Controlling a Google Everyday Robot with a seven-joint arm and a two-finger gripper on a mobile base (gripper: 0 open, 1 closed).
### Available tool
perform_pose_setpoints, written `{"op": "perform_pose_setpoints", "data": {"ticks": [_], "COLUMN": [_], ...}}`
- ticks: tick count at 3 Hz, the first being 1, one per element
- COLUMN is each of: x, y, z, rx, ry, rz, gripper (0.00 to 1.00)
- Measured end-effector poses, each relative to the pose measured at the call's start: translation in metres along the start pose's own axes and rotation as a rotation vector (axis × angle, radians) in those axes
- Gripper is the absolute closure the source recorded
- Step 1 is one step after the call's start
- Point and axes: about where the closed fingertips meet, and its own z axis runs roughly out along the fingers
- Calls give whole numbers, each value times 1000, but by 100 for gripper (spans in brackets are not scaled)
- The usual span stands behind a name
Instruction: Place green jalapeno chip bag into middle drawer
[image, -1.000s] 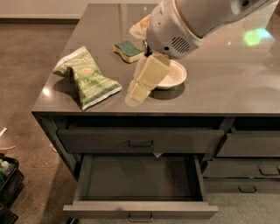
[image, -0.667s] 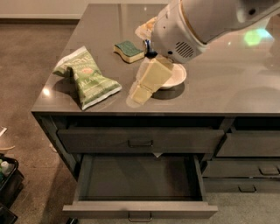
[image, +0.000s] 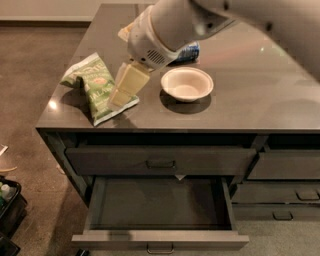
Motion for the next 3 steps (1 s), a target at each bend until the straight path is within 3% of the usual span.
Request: {"op": "perform_pose_setpoints", "data": {"ticks": [2,3], "x": [2,-6], "y": [3,-5], "z": [5,44], "rx": [5,-30], "ry": [3,-33], "rz": [18,14], "gripper": [0,0]}}
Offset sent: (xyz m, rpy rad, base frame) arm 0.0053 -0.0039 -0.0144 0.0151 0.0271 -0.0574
